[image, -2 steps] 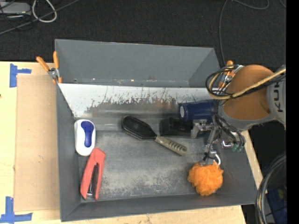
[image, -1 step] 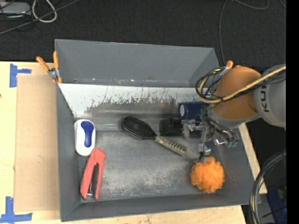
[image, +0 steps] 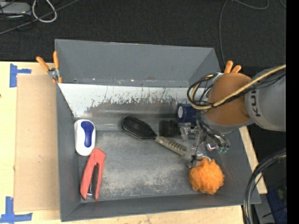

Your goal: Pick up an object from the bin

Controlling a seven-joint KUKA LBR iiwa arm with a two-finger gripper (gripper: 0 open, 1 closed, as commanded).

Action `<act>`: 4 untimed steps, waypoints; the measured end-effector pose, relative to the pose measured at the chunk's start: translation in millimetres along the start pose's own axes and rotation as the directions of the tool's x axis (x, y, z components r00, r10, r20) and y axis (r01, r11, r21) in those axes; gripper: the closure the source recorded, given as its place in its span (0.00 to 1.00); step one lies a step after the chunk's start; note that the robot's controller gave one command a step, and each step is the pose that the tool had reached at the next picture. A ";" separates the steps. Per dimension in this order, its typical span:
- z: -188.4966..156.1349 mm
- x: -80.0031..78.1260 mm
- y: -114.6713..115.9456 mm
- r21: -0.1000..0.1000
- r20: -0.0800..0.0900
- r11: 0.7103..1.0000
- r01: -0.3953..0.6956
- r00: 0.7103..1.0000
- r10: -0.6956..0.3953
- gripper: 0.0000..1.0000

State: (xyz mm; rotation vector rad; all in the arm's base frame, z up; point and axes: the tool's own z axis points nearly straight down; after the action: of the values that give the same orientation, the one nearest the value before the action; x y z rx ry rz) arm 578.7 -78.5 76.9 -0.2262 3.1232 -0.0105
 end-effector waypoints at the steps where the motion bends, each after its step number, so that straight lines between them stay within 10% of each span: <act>1: -6.9 -3.0 34.2 -0.001 0.001 1.000 0.006 1.000 -0.006 0.00; 3: -7.5 8.6 -2.2 -0.001 -0.005 0.978 -0.210 0.978 0.210 0.00; 4: -19.0 -7.1 28.9 0.000 -0.003 0.996 -0.084 0.996 0.084 0.00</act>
Offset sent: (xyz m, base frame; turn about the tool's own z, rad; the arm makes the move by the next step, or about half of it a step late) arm -0.0108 -0.0109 0.0008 0.2157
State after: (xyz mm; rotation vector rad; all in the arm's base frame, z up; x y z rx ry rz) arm 581.4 -48.7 95.8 -0.0945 3.1325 -0.0105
